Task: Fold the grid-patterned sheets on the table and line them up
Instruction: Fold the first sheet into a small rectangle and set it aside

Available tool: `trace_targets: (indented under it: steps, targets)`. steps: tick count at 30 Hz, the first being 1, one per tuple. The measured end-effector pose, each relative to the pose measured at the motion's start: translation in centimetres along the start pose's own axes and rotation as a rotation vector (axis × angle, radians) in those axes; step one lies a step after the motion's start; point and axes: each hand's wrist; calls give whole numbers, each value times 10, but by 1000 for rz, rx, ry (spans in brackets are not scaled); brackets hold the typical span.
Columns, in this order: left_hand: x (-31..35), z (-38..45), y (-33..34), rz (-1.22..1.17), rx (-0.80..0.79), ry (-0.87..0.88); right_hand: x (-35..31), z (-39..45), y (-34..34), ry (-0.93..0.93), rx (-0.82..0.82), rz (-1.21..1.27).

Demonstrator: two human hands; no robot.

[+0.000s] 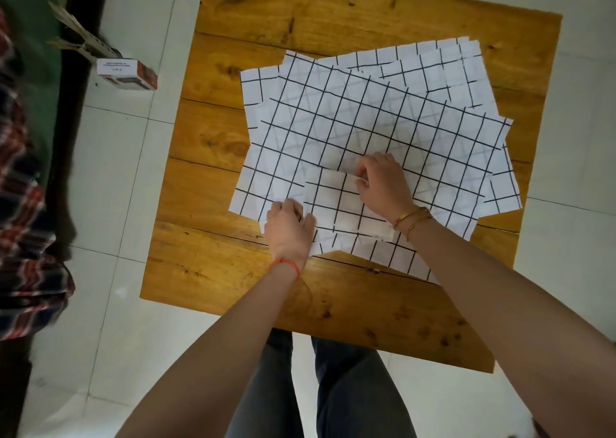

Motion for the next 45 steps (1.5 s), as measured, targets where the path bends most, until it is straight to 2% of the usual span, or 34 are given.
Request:
trace_targets:
  steps: [4, 6, 10, 13, 16, 18, 21, 24, 29, 34, 38, 45]
  targets:
    - [3, 10, -14, -265, 23, -142, -8, 3, -16, 354, -94, 416]
    - [5, 18, -22, -391, 7, -251, -16, 4, -24, 505, -117, 547]
    - [-3, 36, -28, -749, -145, -512, -35, -2, -26, 847, -154, 878]
    - [-7, 41, -37, -761, -310, -510, -55, -13, -19, 1065, -133, 1173]
    - [-15, 40, -48, -700, -318, -423, -77, -26, -1, 1160, -70, 1242]
    - [-28, 41, -57, -622, -243, -317, -89, -36, 14, 1059, -36, 1024]
    - [-53, 44, -77, -444, -186, -150, -112, -52, 26, 774, -10, 616]
    - [-82, 46, -101, -332, -161, -70, -140, -66, 39, 589, -49, 531]
    - [-128, 47, -142, -215, -52, -103, -191, -82, 64, 535, -187, 489]
    - [-174, 49, -167, -144, -20, -81, -240, -91, 88, 529, -277, 462]
    - [-197, 48, -182, -113, -18, -90, -265, -94, 102, 508, -327, 431]
    - [-221, 48, -186, -112, -77, 4, -282, -93, 115, 479, -336, 310]
Point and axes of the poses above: each hand's wrist, its own z-axis towards the middle knuckle, its own y-axis out of the palm, x = y × z, and after that the axes turned 13 degrees about x, right-handed
